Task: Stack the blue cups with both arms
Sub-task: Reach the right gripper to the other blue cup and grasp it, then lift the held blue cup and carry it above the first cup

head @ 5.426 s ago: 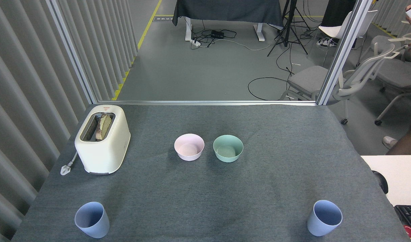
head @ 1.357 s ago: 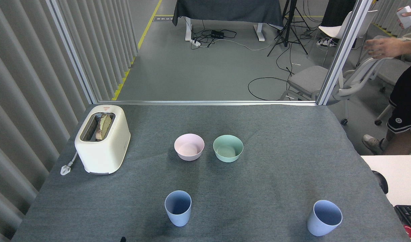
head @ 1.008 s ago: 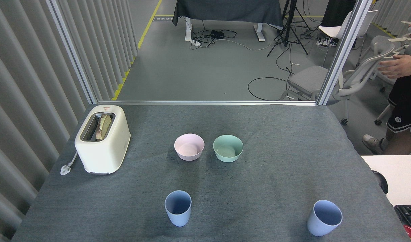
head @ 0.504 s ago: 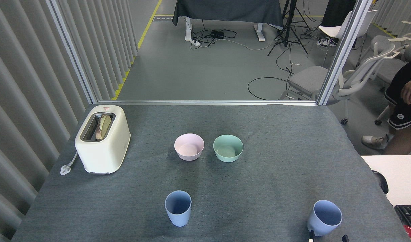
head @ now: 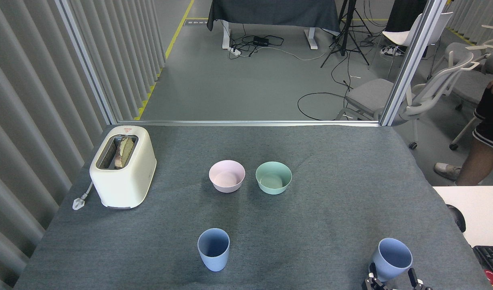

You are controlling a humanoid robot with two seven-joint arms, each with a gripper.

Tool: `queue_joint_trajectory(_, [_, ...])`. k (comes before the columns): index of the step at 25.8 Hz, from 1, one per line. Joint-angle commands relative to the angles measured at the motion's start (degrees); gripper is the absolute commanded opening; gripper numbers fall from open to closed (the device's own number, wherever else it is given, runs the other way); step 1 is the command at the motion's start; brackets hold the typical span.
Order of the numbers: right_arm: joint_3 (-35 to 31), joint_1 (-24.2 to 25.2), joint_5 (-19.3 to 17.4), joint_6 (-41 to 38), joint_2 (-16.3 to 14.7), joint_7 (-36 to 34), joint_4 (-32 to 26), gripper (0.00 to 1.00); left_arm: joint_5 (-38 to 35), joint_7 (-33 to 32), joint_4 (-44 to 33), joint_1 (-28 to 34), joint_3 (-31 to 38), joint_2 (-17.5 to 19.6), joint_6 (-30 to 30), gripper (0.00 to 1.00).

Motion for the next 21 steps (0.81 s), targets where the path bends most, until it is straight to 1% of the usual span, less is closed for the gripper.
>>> queue_joint_trajectory(1, [0.08, -1.82, 0.01, -0.25, -0.12, -0.16, 0.99, 1.0, 0.02, 0.02, 0.0, 0.0, -0.02, 0.0, -0.01, 1.0])
queue_joint_trajectory(4, [0.52, -2.35, 0.01, -0.34, -0.74, -0.16, 2.04, 1.0, 0.02, 0.02, 0.0, 0.0, 0.07, 0.0, -0.01, 1.0])
queue_joint_trajectory(14, [0.7, -3.93, 0.01, -0.34, -0.74, -0.16, 3.18, 1.0, 0.11, 0.11, 0.0, 0.0, -0.02, 0.0, 0.07, 1.0])
queue_joint_trajectory(16, [0.7, -4.11, 0.27, -0.34, -0.74, -0.25, 3.18, 0.98, 0.11, 0.11, 0.0, 0.0, -0.02, 0.0, 0.07, 1.0])
queue_joint_trajectory(18, [0.7, -4.11, 0.45, -0.25, -0.74, -0.16, 3.1, 0.89, 0.2, 0.11, 0.0, 0.0, -0.02, 0.0, 0.07, 1.0])
queue_joint_trajectory(20, [0.7, -3.93, 0.53, -0.16, -0.56, -0.25, 3.1, 0.77, 0.2, 0.11, 0.09, 0.0, -0.02, 0.0, 0.07, 1.0])
queue_joint_trajectory(21, [0.7, -3.76, 0.53, -0.08, -0.56, -0.25, 3.01, 0.73, 0.2, 0.11, 0.09, 0.0, -0.02, 0.0, 0.07, 1.0])
